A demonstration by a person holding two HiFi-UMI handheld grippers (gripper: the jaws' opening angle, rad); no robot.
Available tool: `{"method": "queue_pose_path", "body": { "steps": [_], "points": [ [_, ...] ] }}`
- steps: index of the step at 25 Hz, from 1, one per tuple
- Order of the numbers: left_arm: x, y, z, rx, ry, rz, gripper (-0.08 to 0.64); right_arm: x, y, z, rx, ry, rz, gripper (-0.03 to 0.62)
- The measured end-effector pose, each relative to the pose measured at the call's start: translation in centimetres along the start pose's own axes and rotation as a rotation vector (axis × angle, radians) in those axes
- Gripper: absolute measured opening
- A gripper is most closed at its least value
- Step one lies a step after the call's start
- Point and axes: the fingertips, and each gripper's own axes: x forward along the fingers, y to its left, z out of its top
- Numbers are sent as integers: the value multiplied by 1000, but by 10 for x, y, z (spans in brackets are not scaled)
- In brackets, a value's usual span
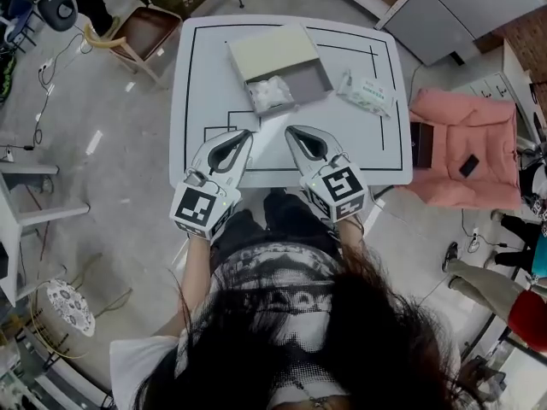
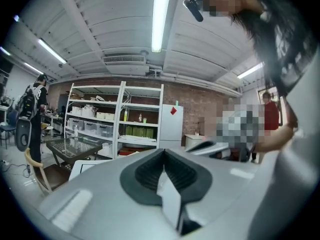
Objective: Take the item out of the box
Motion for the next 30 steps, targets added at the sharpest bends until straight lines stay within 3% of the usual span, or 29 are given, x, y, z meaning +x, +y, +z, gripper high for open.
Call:
{"method": "queue_pose_path", "body": {
  "steps": [7, 19, 30],
  "points": [
    [42, 8, 1, 12, 35, 54, 0, 29, -50, -14, 11, 52, 85, -8],
    [37, 40, -7, -9, 84, 216, 0, 103, -95, -34, -124, 211, 213, 84],
    [19, 50, -22, -31, 131, 301, 0, 173, -97, -85, -182, 481, 308, 129]
  ]
}}
